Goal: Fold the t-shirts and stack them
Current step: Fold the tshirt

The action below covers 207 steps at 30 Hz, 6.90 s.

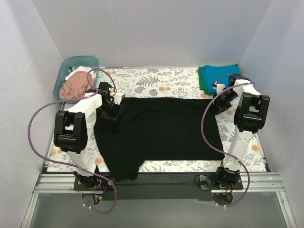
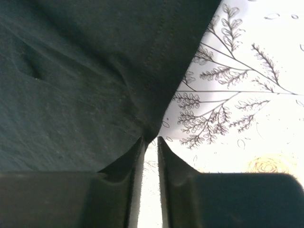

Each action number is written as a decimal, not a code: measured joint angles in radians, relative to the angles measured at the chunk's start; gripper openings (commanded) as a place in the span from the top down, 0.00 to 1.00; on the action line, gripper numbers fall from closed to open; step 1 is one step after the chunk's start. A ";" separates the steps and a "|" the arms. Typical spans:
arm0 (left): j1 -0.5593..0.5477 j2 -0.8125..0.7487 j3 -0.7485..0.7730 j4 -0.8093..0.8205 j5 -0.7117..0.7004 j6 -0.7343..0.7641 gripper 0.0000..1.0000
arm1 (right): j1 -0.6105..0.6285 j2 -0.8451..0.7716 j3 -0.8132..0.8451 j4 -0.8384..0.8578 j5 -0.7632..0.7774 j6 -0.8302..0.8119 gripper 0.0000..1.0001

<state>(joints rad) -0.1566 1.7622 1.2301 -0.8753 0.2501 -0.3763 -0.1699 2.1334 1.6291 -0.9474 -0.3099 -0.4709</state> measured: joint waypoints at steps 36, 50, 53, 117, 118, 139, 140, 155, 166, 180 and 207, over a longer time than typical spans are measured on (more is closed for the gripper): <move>0.000 0.004 -0.073 -0.036 0.111 -0.015 1.00 | 0.525 -0.010 0.446 0.023 -0.284 0.092 0.48; 0.000 -0.036 -0.069 -0.042 0.133 -0.032 1.00 | 0.765 0.236 0.500 0.230 -0.332 0.268 0.32; 0.000 -0.036 -0.069 -0.042 0.136 -0.032 1.00 | 0.768 0.242 0.489 0.303 -0.326 0.307 0.32; 0.007 -0.034 0.009 -0.069 0.131 -0.024 1.00 | 0.801 0.312 0.427 0.451 -0.349 0.400 0.58; 0.008 -0.034 0.009 -0.070 0.131 -0.024 1.00 | 0.801 0.312 0.427 0.451 -0.348 0.399 0.57; 0.011 -0.034 0.037 -0.092 0.129 -0.023 1.00 | 0.806 0.302 0.393 0.450 -0.319 0.365 0.95; 0.011 -0.034 0.050 -0.098 0.128 -0.023 1.00 | 0.806 0.295 0.390 0.450 -0.319 0.365 0.97; 0.016 -0.036 0.271 -0.204 0.100 0.001 1.00 | 0.806 0.199 0.411 0.451 -0.355 0.398 0.99; 0.016 -0.103 0.273 -0.288 0.087 0.025 1.00 | 0.806 0.096 0.299 0.454 -0.412 0.396 0.99; 0.056 -0.102 0.135 -0.300 0.125 0.045 0.58 | 0.824 0.080 0.173 0.436 -0.438 0.364 0.44; 0.245 0.392 0.439 0.108 0.036 -0.172 0.78 | 0.247 0.016 0.007 0.258 0.004 0.108 0.69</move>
<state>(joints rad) 0.0879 2.1544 1.6688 -0.7677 0.2863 -0.5488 0.0769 2.1490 1.6363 -0.6895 -0.3058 -0.3630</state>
